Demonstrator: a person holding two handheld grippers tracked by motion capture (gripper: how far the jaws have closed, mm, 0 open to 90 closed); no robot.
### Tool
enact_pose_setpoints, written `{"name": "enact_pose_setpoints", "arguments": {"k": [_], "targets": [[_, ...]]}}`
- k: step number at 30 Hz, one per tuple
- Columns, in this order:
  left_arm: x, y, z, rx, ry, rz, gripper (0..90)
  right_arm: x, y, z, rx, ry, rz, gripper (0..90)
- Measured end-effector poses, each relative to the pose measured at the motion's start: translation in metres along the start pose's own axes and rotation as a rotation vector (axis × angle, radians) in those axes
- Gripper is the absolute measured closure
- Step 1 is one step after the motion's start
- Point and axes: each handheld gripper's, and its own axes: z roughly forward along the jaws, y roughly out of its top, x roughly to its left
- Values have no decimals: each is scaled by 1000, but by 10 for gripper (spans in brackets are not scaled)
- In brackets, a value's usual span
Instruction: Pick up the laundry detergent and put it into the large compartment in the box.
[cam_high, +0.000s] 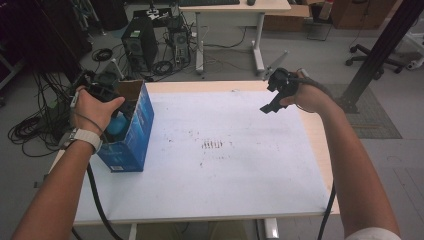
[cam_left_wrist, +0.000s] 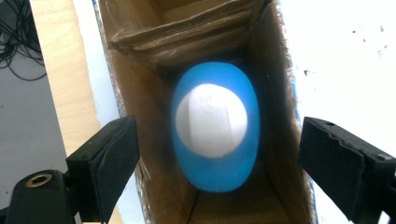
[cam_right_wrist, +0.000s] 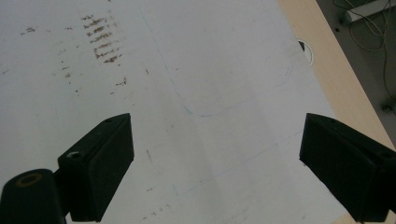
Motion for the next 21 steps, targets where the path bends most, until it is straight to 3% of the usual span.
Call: {"name": "enact_pose_setpoints", "arguments": {"k": [21], "targets": [[-19,-2,-43,-34,-12,87,110,4,0,-6,-7,-2,-3,98]]}}
